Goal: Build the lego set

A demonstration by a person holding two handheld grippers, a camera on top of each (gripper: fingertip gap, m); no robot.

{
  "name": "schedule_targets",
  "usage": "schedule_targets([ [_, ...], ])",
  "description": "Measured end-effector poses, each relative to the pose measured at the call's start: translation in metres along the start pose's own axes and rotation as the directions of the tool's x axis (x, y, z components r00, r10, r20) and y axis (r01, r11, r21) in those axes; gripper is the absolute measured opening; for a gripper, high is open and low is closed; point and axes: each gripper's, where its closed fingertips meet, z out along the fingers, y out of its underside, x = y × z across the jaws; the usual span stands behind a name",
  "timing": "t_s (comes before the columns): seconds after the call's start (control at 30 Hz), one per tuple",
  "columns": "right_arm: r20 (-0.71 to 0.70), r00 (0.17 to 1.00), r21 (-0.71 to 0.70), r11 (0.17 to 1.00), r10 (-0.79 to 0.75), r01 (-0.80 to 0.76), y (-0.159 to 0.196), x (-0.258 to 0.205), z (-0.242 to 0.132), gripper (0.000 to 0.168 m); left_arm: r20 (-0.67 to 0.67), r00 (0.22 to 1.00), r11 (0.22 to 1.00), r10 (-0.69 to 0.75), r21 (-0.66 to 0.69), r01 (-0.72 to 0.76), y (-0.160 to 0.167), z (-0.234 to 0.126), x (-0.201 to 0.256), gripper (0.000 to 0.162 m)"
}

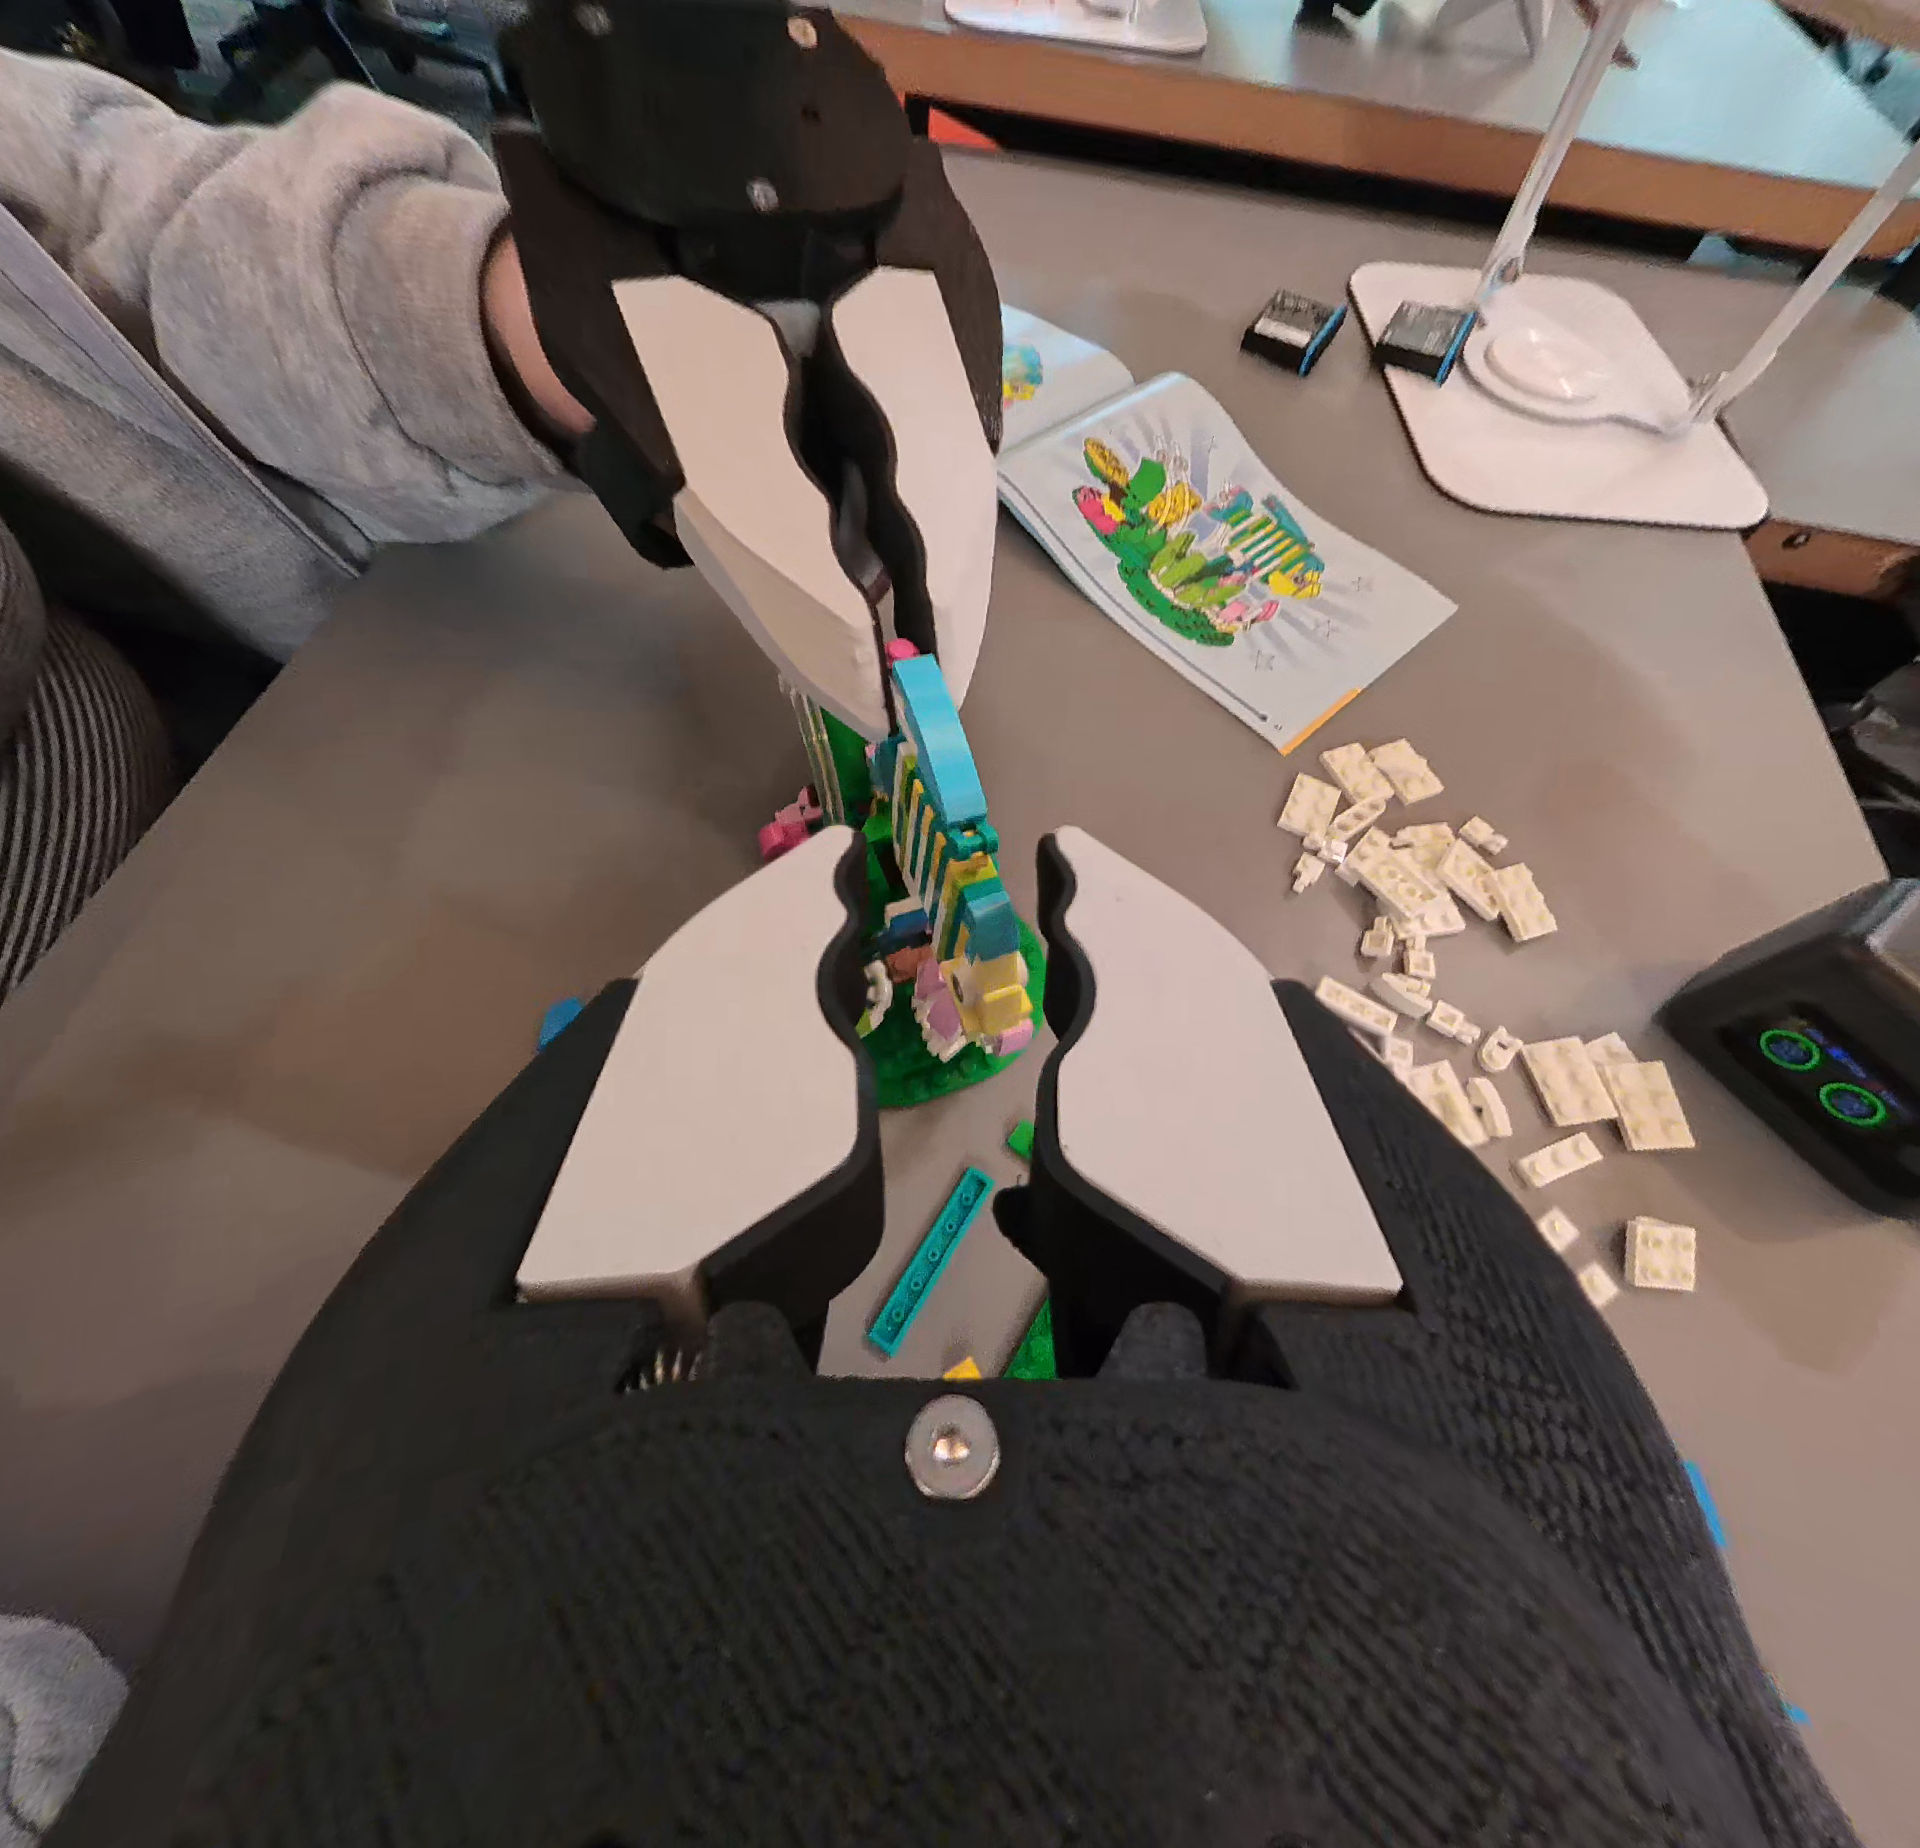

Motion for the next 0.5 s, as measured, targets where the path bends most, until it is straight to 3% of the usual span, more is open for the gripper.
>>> schedule_targets([
  [0.13,-0.016,1.0,0.018,1.0,-0.014,0.015,-0.002,0.002,-0.002,0.023,0.003,1.0,1.0,-0.001,-0.004,0.001,0.0,-0.001,-0.001,0.008],
  [0.5,0.002,1.0,-0.028,1.0,-0.013,0.013,0.007,0.001,0.008,0.029,0.002,1.0,1.0,-0.01,0.005,0.01,0.0,-0.002,-0.002,0.007],
])
